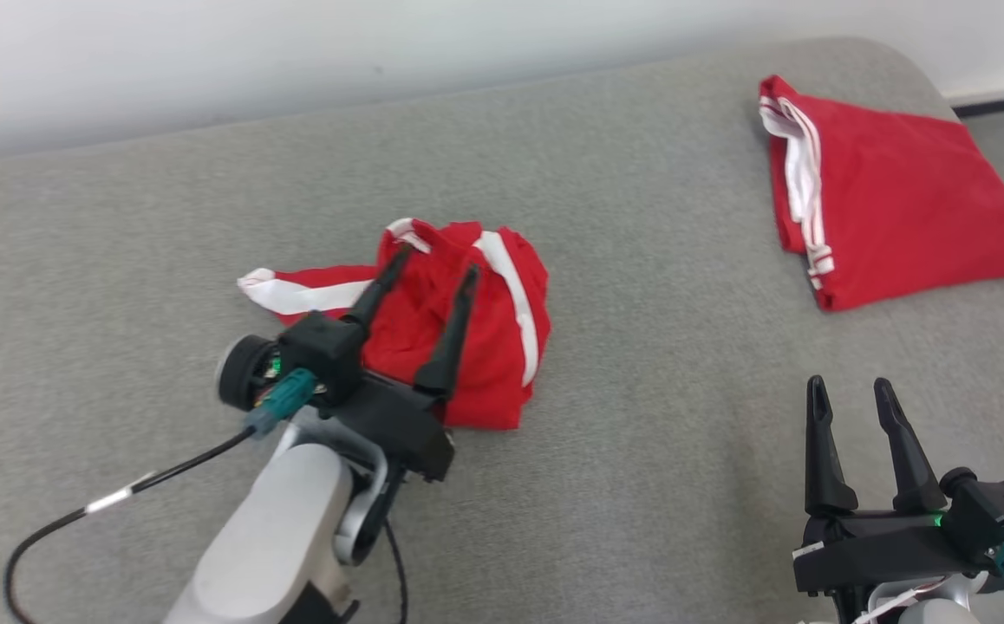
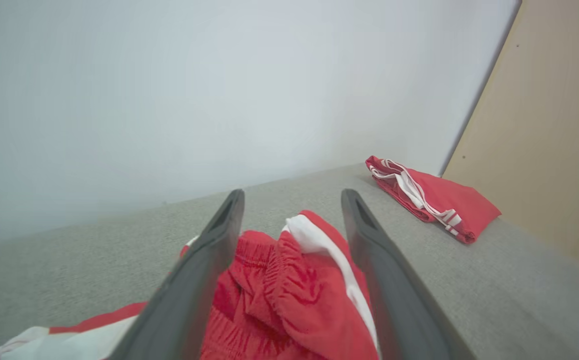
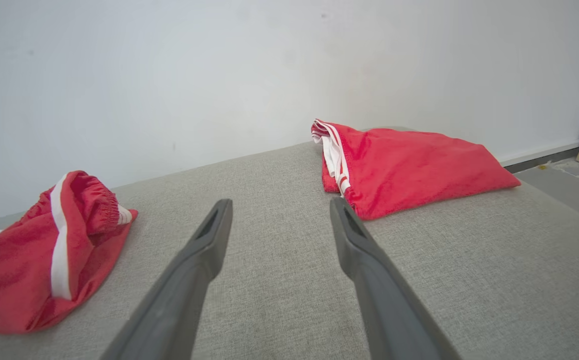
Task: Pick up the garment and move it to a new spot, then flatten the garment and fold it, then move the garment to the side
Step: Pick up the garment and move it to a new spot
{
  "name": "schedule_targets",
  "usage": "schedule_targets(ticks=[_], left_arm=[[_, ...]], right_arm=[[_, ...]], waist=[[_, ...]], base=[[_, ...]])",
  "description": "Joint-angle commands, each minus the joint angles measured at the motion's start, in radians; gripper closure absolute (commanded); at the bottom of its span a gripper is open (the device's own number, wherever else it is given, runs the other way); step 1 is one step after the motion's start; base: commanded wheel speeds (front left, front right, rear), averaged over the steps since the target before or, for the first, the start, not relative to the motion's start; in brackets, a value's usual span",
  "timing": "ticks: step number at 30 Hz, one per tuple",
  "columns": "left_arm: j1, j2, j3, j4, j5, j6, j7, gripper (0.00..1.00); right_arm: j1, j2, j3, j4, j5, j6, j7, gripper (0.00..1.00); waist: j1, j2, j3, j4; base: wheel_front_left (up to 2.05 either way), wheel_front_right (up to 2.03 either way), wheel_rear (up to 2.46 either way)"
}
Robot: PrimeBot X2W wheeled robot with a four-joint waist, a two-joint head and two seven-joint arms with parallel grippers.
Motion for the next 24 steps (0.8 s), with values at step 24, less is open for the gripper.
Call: schedule_targets(ticks=[24], left_arm=[[0.508, 0.134, 0.357, -0.393, 0.083, 0.078, -0.012, 0.00]], right_arm=[[0.057, -0.003, 0.010, -0.006, -0.029, -0.003, 0.009, 0.00]], waist=[[0.0001, 0.0000, -0.158, 0.186]], base=[[0.00, 0.00, 0.00]])
